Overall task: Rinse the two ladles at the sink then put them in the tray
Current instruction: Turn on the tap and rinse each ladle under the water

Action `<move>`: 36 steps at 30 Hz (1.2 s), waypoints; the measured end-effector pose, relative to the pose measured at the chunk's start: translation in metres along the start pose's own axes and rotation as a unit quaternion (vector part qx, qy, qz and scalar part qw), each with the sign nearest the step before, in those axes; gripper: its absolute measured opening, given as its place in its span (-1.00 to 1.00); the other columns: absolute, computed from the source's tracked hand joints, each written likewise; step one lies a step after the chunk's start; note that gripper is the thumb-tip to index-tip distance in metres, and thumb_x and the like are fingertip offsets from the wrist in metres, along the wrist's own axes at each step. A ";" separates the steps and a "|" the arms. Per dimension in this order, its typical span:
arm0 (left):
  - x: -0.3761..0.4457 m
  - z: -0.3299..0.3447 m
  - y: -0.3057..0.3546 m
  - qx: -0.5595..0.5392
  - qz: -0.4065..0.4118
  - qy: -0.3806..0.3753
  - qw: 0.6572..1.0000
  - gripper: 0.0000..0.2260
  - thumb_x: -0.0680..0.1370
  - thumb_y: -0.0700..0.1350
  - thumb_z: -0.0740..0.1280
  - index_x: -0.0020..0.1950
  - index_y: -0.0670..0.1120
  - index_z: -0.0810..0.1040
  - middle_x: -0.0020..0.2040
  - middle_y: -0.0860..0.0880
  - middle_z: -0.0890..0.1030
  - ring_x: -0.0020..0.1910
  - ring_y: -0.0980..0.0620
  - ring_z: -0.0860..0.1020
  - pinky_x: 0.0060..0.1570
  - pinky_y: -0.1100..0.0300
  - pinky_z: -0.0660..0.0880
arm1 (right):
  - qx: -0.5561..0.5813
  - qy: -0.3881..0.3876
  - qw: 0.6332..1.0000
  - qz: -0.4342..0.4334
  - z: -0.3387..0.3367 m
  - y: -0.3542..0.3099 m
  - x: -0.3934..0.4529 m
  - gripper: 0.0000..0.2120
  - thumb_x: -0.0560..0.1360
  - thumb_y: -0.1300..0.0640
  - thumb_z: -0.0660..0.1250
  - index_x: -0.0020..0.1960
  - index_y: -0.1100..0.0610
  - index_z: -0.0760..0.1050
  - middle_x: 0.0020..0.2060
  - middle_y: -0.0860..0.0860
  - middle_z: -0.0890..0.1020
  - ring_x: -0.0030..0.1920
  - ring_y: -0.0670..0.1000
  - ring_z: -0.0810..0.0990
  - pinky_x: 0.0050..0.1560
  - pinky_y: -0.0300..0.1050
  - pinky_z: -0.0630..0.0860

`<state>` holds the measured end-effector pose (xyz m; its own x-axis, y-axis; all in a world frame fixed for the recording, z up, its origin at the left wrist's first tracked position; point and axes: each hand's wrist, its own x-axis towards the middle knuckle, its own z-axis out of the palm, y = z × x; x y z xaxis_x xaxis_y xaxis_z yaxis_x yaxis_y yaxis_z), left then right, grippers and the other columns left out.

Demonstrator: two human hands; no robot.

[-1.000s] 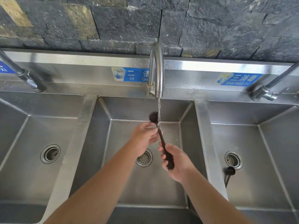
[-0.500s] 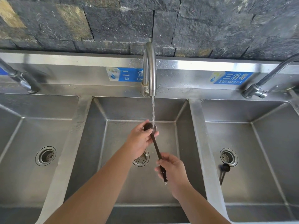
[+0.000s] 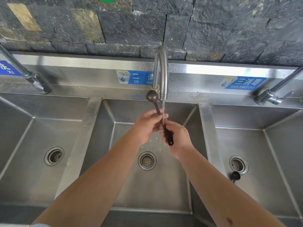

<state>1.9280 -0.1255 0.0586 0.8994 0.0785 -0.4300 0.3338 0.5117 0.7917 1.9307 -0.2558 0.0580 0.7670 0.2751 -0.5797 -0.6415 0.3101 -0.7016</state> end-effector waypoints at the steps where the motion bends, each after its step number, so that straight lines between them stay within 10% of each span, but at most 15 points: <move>1: 0.000 0.000 0.004 -0.005 0.010 0.008 1.000 -0.81 0.59 -0.33 0.24 0.16 -0.17 0.54 -0.06 -0.10 0.70 -0.26 0.03 0.68 -0.39 0.24 0.56 | -0.008 -0.010 1.000 0.004 0.005 -0.004 0.003 -0.85 0.49 0.23 0.28 -0.10 0.18 0.64 -0.35 0.09 0.63 -0.45 -0.02 0.54 -0.52 -0.24 0.38; 8: 0.003 -0.004 0.041 -0.041 0.074 0.034 0.996 -0.73 0.56 -0.36 0.25 -0.09 -0.04 0.66 -0.23 -0.07 0.71 -0.32 -0.08 0.52 -0.53 0.24 0.45 | 0.032 -0.063 0.996 0.046 0.043 -0.029 0.024 -0.76 0.49 0.17 0.20 -0.18 0.21 0.62 -0.34 0.08 0.63 -0.43 -0.04 0.55 -0.48 -0.26 0.43; 15: -0.003 -0.016 0.036 -0.050 0.080 0.048 0.994 -0.77 0.59 -0.35 0.21 0.16 -0.10 0.50 -0.17 -0.08 0.72 -0.34 -0.01 0.59 -0.38 0.18 0.55 | 0.042 -0.108 0.991 0.066 0.036 -0.022 0.023 -0.76 0.59 0.24 0.15 0.03 0.18 0.60 -0.28 0.07 0.68 -0.40 -0.04 0.59 -0.40 -0.25 0.54; 26: -0.066 -0.017 -0.102 0.114 -0.173 0.003 0.978 -0.88 0.57 -0.16 0.31 -0.13 -0.03 0.61 -0.18 -0.05 0.72 -0.21 0.04 0.64 -0.22 0.18 0.45 | -0.058 0.067 0.989 0.117 -0.066 0.084 -0.075 -0.74 0.45 0.48 0.27 0.08 0.26 0.54 -0.37 0.13 0.58 -0.47 0.04 0.48 -0.49 -0.14 0.42; 36: -0.102 0.023 -0.146 0.070 -0.271 -0.090 0.956 -0.87 0.60 -0.29 0.25 0.05 -0.16 0.57 -0.24 -0.10 0.60 -0.39 0.07 0.52 -0.30 0.23 0.47 | -0.596 0.237 0.763 -0.080 -0.098 0.109 -0.141 -0.71 0.41 0.32 0.21 -0.05 -0.04 0.50 -0.13 -0.09 0.52 -0.22 -0.01 0.53 -0.31 -0.15 0.43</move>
<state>1.7941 -0.2279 -0.0031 0.6132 -0.3211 -0.7217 0.7878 0.3151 0.5292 1.7537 -0.3500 0.0226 0.9345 -0.1268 -0.3327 -0.2871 -0.8209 -0.4936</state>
